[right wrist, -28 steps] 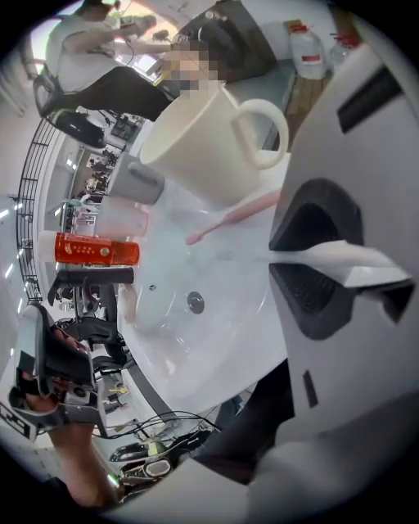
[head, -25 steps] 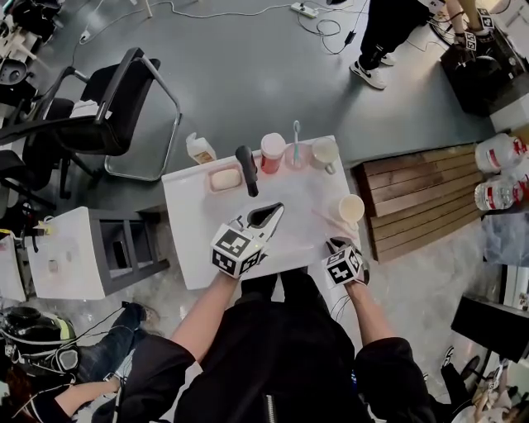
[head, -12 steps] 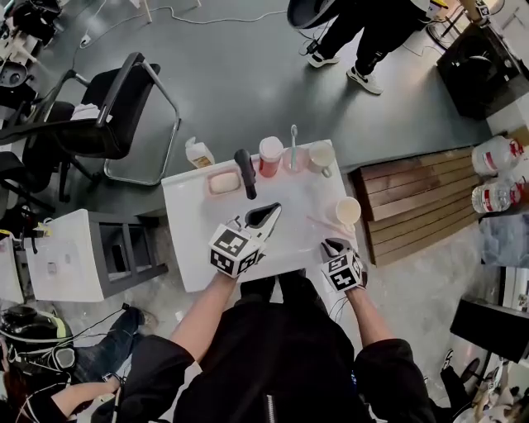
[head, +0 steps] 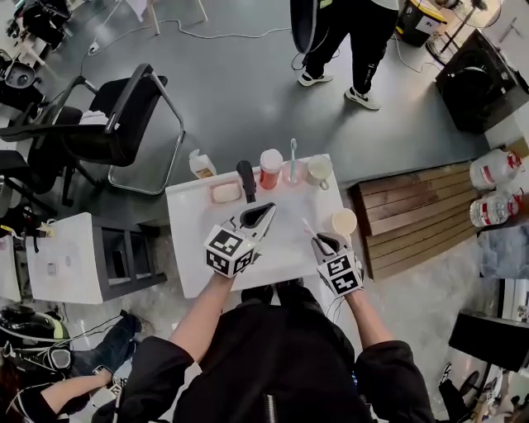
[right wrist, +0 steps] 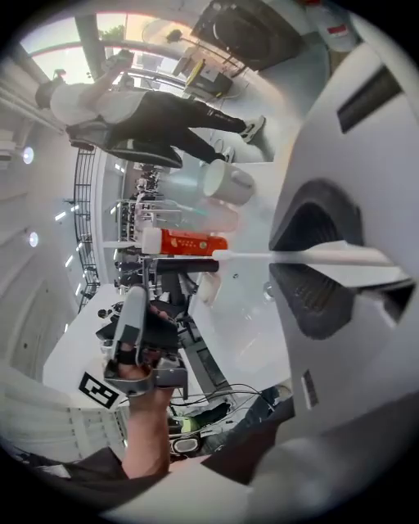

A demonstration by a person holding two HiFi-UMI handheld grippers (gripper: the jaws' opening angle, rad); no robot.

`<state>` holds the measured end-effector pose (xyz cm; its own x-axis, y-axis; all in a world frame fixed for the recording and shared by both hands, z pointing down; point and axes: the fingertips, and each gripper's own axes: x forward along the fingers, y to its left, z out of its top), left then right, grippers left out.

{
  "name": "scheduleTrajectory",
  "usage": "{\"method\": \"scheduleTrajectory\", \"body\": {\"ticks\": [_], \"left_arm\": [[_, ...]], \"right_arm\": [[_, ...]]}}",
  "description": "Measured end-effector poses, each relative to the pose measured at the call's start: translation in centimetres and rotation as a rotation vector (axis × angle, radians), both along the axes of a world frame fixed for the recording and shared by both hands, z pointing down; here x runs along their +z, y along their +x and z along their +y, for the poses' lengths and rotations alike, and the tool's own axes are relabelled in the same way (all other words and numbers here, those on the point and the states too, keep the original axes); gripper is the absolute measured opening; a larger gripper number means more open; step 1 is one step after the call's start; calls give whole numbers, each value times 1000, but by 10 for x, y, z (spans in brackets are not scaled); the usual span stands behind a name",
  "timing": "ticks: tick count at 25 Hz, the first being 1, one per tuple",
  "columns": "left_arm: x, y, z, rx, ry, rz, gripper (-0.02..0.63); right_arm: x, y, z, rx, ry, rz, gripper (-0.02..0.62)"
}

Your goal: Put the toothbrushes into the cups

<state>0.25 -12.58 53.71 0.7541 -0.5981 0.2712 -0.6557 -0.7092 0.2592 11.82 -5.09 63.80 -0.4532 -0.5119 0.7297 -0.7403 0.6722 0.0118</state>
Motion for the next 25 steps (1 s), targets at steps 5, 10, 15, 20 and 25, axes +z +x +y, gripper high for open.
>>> {"method": "scheduleTrajectory", "body": {"ticks": [5, 10, 15, 20, 25], "left_arm": [[-12, -7, -7, -23, 26, 0, 2], [-21, -10, -12, -45, 46, 1, 2], [-25, -14, -16, -62, 55, 5, 2], [-27, -16, -20, -71, 57, 5, 2], [-28, -18, -25, -76, 61, 5, 2]], "right_arm": [[-36, -9, -22, 16, 65, -75, 53], [-62, -10, -41, 49, 112, -140, 53], [-81, -9, -57, 93, 146, -200, 54], [-84, -10, -67, 105, 153, -218, 53], [-91, -7, -82, 124, 163, -243, 53]]}}
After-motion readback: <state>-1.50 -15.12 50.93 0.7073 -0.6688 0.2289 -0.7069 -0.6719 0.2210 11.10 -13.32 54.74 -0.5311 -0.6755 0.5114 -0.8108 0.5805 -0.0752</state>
